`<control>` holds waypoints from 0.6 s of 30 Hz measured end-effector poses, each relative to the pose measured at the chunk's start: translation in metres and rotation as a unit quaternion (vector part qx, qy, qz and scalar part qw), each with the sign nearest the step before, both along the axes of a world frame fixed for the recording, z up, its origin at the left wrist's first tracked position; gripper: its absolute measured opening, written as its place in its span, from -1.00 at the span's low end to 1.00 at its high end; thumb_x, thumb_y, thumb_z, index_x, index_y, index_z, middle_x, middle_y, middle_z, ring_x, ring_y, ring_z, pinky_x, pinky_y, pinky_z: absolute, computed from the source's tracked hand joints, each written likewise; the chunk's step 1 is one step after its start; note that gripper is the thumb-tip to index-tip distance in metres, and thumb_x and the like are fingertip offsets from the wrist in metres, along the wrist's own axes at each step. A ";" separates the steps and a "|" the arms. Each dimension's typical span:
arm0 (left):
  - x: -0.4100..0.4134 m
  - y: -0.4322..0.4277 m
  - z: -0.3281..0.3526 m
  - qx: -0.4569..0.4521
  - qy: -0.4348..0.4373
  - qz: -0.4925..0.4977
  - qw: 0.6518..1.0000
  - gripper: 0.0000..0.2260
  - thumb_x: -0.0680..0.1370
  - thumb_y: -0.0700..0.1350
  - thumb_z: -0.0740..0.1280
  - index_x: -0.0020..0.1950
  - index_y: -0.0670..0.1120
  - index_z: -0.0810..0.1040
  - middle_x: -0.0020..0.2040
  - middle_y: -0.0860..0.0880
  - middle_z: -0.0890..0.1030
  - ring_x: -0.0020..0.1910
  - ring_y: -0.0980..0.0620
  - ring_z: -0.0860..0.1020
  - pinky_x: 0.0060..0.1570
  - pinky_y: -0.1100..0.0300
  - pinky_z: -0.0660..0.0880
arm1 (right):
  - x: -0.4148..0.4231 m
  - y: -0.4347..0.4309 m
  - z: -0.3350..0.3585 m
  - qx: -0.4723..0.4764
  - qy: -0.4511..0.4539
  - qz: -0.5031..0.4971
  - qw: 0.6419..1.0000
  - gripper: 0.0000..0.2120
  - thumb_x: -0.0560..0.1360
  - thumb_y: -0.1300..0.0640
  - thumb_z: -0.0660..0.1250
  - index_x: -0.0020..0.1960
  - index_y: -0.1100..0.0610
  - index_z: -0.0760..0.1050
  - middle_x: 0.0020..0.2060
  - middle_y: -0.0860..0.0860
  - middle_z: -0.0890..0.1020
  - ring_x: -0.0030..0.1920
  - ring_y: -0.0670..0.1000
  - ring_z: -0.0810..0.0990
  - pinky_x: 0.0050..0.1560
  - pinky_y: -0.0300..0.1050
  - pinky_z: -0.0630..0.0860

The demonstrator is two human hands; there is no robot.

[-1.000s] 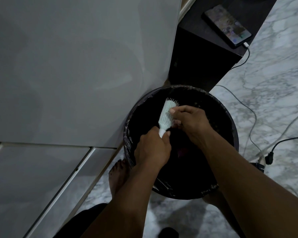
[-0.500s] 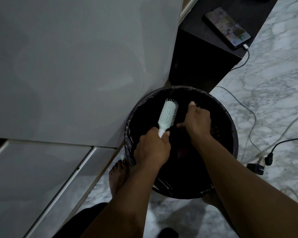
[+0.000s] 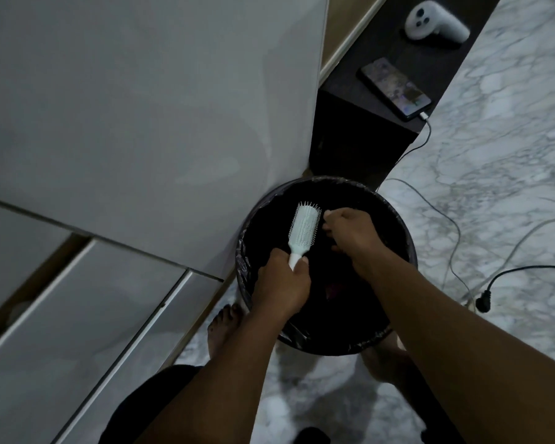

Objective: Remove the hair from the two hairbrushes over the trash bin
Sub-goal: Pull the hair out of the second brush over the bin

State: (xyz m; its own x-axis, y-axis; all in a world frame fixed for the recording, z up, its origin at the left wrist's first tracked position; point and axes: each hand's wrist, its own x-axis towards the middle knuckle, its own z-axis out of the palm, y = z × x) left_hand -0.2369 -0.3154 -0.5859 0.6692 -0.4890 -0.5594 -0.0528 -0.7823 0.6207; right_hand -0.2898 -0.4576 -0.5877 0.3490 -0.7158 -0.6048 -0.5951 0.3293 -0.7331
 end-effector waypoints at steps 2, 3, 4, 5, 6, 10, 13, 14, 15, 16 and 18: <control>-0.003 0.006 0.014 -0.002 -0.007 0.001 1.000 -0.77 0.60 0.13 0.27 -0.02 -0.03 0.46 -0.16 -0.06 0.61 -0.26 -0.13 0.64 -0.19 -0.06 0.65 | -0.007 0.003 0.017 -0.043 0.030 0.076 0.996 -0.78 0.59 0.05 0.28 -0.05 0.14 0.65 -0.16 0.10 0.69 -0.12 0.10 0.64 -0.06 -0.02 0.57; -0.004 0.009 0.023 -0.004 -0.007 0.004 1.000 -0.76 0.61 0.14 0.26 -0.02 -0.04 0.46 -0.16 -0.07 0.62 -0.27 -0.14 0.64 -0.20 -0.06 0.65 | -0.011 0.005 0.029 -0.069 0.056 0.132 0.987 -0.77 0.59 0.08 0.27 -0.01 0.16 0.66 -0.13 0.11 0.69 -0.10 0.11 0.64 -0.07 -0.10 0.52; -0.004 0.011 0.031 -0.008 -0.003 0.009 1.000 -0.75 0.61 0.14 0.26 -0.02 -0.04 0.46 -0.16 -0.08 0.62 -0.26 -0.15 0.65 -0.19 -0.07 0.65 | -0.015 0.005 0.037 -0.092 0.077 0.187 0.975 -0.76 0.59 0.11 0.25 0.04 0.20 0.66 -0.06 0.13 0.70 -0.05 0.12 0.64 -0.06 -0.15 0.48; -0.004 0.013 0.043 -0.011 -0.004 0.013 1.000 -0.74 0.60 0.14 0.25 -0.01 -0.05 0.46 -0.15 -0.09 0.63 -0.24 -0.17 0.66 -0.16 -0.08 0.65 | -0.018 0.007 0.050 -0.112 0.098 0.238 0.960 -0.74 0.59 0.14 0.24 0.09 0.23 0.65 0.02 0.15 0.69 0.01 0.15 0.64 -0.02 -0.16 0.46; -0.004 0.015 0.054 -0.013 -0.006 0.015 1.000 -0.74 0.60 0.14 0.26 -0.01 -0.06 0.47 -0.13 -0.10 0.64 -0.22 -0.19 0.67 -0.14 -0.08 0.65 | -0.021 0.009 0.063 -0.129 0.114 0.281 0.944 -0.74 0.58 0.16 0.24 0.15 0.23 0.63 0.09 0.16 0.68 0.08 0.17 0.63 0.03 -0.14 0.47; -0.005 0.024 0.110 -0.037 -0.030 0.016 0.999 -0.75 0.60 0.08 0.29 -0.08 -0.10 0.49 -0.18 -0.10 0.63 -0.21 -0.18 0.68 -0.14 -0.01 0.65 | -0.026 0.015 0.127 -0.197 0.131 0.360 0.902 -0.70 0.57 0.15 0.28 0.25 0.22 0.57 0.23 0.17 0.63 0.23 0.19 0.57 0.23 -0.06 0.49; -0.008 0.032 0.159 -0.062 -0.052 0.014 0.997 -0.74 0.61 0.04 0.29 -0.23 -0.05 0.46 -0.27 -0.06 0.59 -0.21 -0.15 0.67 -0.13 0.01 0.64 | -0.023 0.021 0.181 -0.245 0.126 0.400 0.874 -0.68 0.59 0.14 0.27 0.28 0.27 0.54 0.29 0.18 0.57 0.29 0.21 0.54 0.25 -0.07 0.46; -0.010 0.035 0.177 -0.072 -0.062 0.016 0.995 -0.73 0.61 0.03 0.29 -0.25 -0.05 0.45 -0.28 -0.04 0.58 -0.24 -0.12 0.64 -0.17 0.07 0.61 | -0.022 0.023 0.198 -0.261 0.119 0.407 0.867 -0.68 0.59 0.14 0.27 0.26 0.29 0.54 0.27 0.18 0.57 0.27 0.21 0.55 0.21 -0.07 0.47; -0.012 0.037 0.194 -0.079 -0.074 0.015 0.994 -0.73 0.61 0.03 0.29 -0.23 -0.05 0.45 -0.28 -0.02 0.57 -0.27 -0.05 0.60 -0.26 0.14 0.55 | -0.022 0.025 0.214 -0.276 0.113 0.409 0.863 -0.70 0.58 0.14 0.27 0.23 0.29 0.54 0.25 0.18 0.58 0.24 0.20 0.56 0.17 -0.08 0.47; -0.013 0.041 0.211 -0.084 -0.090 0.010 0.992 -0.74 0.62 0.04 0.28 -0.20 -0.06 0.46 -0.27 0.00 0.55 -0.29 0.01 0.55 -0.34 0.21 0.45 | -0.022 0.027 0.230 -0.290 0.107 0.408 0.859 -0.71 0.57 0.14 0.28 0.22 0.28 0.54 0.25 0.17 0.58 0.23 0.19 0.56 0.15 -0.09 0.46; -0.015 0.048 0.246 -0.093 -0.128 0.008 0.987 -0.77 0.61 0.05 0.28 -0.12 -0.09 0.49 -0.23 0.01 0.54 -0.30 0.07 0.49 -0.41 0.24 0.31 | -0.024 0.033 0.265 -0.314 0.101 0.404 0.853 -0.68 0.56 0.13 0.28 0.26 0.24 0.53 0.30 0.15 0.56 0.28 0.18 0.53 0.17 -0.12 0.43</control>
